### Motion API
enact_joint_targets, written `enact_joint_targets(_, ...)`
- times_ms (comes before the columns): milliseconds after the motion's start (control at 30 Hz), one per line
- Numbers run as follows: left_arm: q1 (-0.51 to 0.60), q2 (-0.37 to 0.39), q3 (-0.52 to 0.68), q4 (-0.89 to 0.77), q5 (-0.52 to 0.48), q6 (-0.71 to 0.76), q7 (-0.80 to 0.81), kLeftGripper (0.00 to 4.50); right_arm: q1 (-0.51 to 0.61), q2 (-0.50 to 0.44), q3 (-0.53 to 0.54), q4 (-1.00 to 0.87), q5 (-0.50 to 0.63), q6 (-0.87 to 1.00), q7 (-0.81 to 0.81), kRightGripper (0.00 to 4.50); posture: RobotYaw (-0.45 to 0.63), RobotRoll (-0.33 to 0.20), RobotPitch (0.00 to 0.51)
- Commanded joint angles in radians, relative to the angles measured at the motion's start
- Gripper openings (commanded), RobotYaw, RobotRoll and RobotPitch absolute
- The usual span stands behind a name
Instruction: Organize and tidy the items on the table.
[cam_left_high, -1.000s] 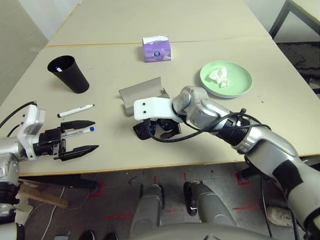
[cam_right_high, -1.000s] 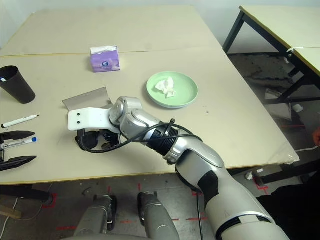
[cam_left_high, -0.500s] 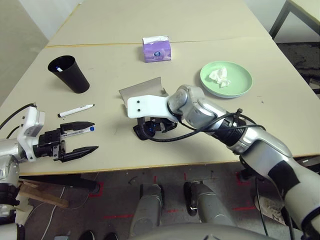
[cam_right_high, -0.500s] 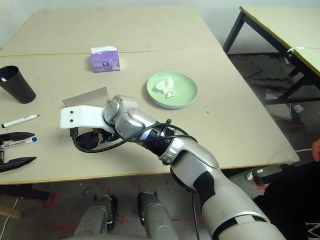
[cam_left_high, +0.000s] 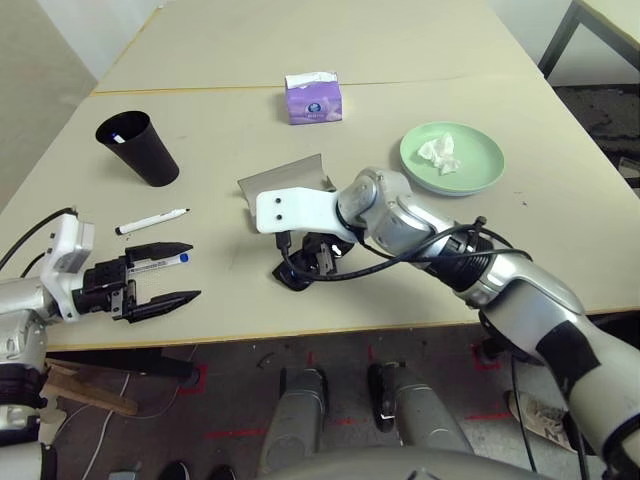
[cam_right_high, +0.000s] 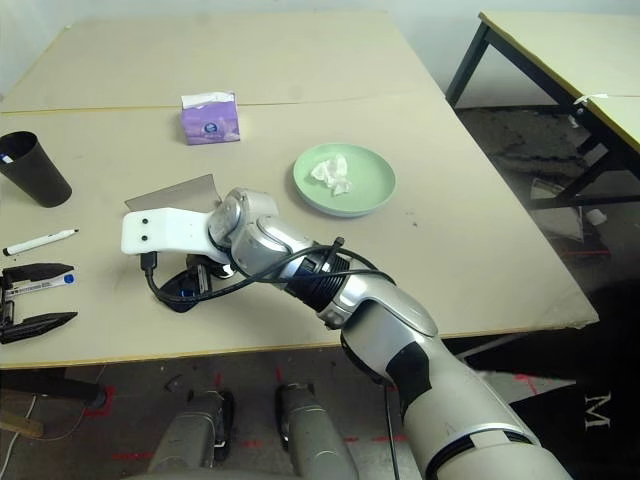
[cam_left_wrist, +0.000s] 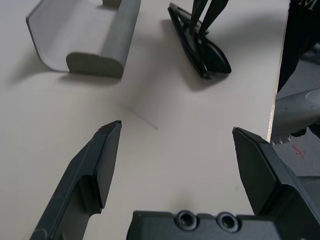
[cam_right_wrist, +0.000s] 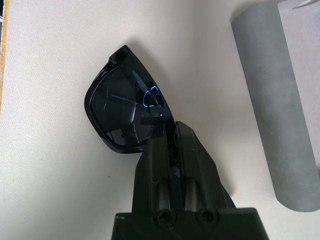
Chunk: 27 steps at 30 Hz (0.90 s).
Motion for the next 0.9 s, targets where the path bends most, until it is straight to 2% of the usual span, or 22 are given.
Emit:
enact_joint_targets(33, 0.001, -0.003, -0.019, 0.028, -0.005, -0.022, -0.004, 4.50, -0.006, 0.001, -0.025, -0.008, 0.004, 0.008, 0.012, 0.02, 0.05, 0.000, 0.182)
enact_joint_targets(400, -0.023, -0.006, -0.039, 0.044, -0.004, -0.028, -0.004, 4.50, -0.120, 0.002, -0.106, 0.026, 0.010, 0.015, 0.029, 0.02, 0.04, 0.000, 0.179)
enact_joint_targets(600, -0.029, -0.015, -0.030, -0.009, 0.001, 0.014, -0.004, 4.50, -0.160, 0.020, -0.132, 0.056, 0.015, 0.004, 0.024, 0.02, 0.04, 0.000, 0.178)
enact_joint_targets(767, -0.042, -0.016, 0.008, -0.055, -0.004, 0.085, 0.010, 4.50, -0.225, 0.071, -0.194, 0.211, 0.010, -0.087, -0.057, 0.02, 0.04, 0.000, 0.175)
enact_joint_targets(900, -0.071, -0.008, 0.048, -0.029, 0.005, 0.110, 0.027, 4.50, -0.267, 0.112, -0.243, 0.390, -0.003, -0.208, -0.151, 0.02, 0.04, 0.000, 0.177)
